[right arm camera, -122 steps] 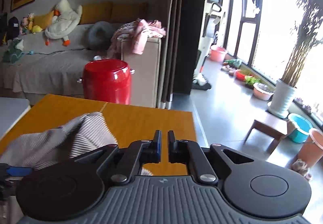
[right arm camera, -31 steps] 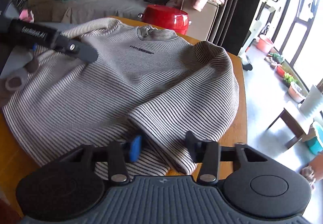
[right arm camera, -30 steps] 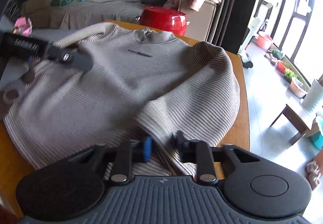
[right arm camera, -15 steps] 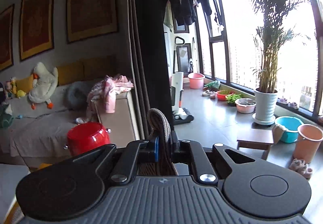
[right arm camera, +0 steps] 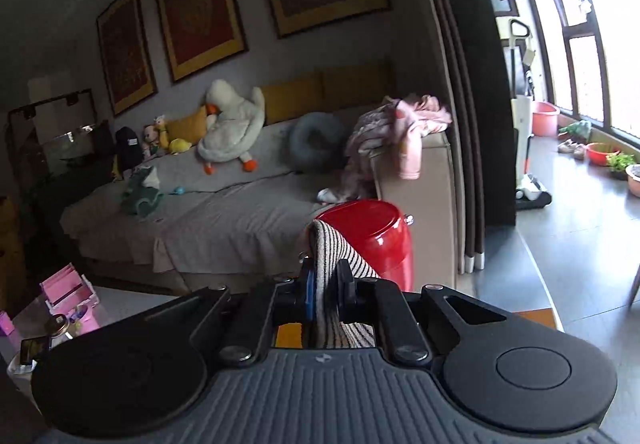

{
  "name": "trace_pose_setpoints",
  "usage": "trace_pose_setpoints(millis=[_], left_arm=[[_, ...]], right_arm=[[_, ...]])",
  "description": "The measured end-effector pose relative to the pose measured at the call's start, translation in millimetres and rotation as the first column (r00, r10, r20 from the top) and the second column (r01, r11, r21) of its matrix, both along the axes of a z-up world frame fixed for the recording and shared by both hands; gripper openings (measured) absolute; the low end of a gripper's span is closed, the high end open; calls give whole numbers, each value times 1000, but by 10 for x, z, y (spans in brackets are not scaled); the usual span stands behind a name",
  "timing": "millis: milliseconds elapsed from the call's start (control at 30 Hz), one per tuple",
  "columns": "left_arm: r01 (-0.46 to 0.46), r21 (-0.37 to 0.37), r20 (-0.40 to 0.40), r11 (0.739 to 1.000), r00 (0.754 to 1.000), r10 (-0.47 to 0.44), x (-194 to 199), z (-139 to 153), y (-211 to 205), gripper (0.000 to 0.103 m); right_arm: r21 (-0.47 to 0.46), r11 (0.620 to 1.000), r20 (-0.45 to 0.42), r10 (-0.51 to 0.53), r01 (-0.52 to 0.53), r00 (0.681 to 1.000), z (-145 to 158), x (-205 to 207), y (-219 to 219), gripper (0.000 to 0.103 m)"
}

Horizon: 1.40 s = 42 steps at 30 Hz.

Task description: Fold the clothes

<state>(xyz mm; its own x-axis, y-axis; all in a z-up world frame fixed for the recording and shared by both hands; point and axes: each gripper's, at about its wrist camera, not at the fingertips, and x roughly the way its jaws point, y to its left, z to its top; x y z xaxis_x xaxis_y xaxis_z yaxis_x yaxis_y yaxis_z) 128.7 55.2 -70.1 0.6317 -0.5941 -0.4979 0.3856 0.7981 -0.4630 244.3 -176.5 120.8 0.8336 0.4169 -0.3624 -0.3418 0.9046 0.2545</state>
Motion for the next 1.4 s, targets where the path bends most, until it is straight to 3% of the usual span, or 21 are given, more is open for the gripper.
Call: trace_pose_setpoints(millis=[200,333,433,633,800,900,933,1000,1067,1167,1333,1400], left_arm=[[-1,-6,1,1000,1000,1,-9,-8,-1,103],[-1,-10,0,1000,1000,1,-13,-10,-1,103],[-1,-9,0,1000,1000,1,-13,-9,-2,103],[2,4,0,1000,1000,-2,-20,1,-19,103],[12,37,2,999,1000,-12,-34,15,-56,103],[22,62,2,998,1000,-22,-24,26,-85,103],[26,71,0,997,1000,-26,-18,33,-93,103],[34,93,-8,995,999,-33,-12,61,-100,103],[43,120,-29,992,999,-40,-25,127,-81,103],[40,168,3,985,999,-41,-168,334,81,103],[-79,337,71,938,996,58,-491,600,527,103],[-165,355,75,920,986,148,-560,637,741,103]], right_arm=[[9,999,-81,54,-54,995,-374,213,364,11],[22,997,-125,79,-77,989,-578,232,438,22],[41,997,-108,66,-62,992,-578,200,326,37],[69,997,-101,-12,19,995,-647,128,-117,48],[67,991,-222,-94,112,970,-1166,41,-511,52],[32,979,-363,-176,201,915,-1675,42,-761,51],[44,981,-352,-164,191,922,-1771,1,-817,45],[57,987,-282,-126,147,951,-1856,-110,-870,45],[13,991,-260,-129,137,957,-1854,-152,-812,46],[-79,991,-223,-124,108,967,-1834,-181,-665,53],[-174,980,-185,-125,93,975,-1770,-254,-506,57],[-201,978,-159,-89,56,983,-1681,-342,-397,57]])
